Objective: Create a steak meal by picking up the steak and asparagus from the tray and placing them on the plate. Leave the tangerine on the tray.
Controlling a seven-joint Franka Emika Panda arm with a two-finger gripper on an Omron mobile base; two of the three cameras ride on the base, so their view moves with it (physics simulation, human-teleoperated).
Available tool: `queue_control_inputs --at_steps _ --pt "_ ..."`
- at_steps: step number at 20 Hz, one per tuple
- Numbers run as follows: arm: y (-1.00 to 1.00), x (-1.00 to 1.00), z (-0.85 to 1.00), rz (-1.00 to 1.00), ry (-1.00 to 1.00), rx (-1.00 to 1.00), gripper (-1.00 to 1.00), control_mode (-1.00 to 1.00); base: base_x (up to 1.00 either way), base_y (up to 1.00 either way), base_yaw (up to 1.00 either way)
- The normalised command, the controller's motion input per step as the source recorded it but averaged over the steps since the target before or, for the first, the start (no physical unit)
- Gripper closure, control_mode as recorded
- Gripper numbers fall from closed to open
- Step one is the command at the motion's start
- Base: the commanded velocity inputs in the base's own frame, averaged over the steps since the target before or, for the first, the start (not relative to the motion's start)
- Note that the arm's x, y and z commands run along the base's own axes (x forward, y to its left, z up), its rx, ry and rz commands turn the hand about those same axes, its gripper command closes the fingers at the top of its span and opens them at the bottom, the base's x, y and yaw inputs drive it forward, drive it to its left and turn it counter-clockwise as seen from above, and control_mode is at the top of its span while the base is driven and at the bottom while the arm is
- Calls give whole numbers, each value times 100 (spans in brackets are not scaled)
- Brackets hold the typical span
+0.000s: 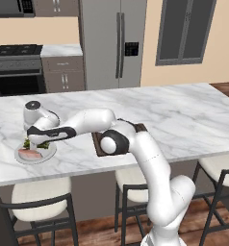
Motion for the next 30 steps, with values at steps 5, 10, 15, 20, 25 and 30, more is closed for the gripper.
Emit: queue_control_inputs --at_steps 5,10,15,20,25,30 --pt "-21 -65 48 0 -2 0 -100 -100 0 0 0" --pt "-53 -92 42 0 -2 0 -100 -100 0 0 0" --pt "-81 -69 59 -1 -6 3 -100 -100 0 0 0" --pt "-95 -50 72 -2 -7 7 -100 -100 0 0 0" --pt "-77 -57 61 0 -9 4 -100 -100 0 0 0" --pt "-70 -72 12 9 -13 0 -100 -100 0 0 0"
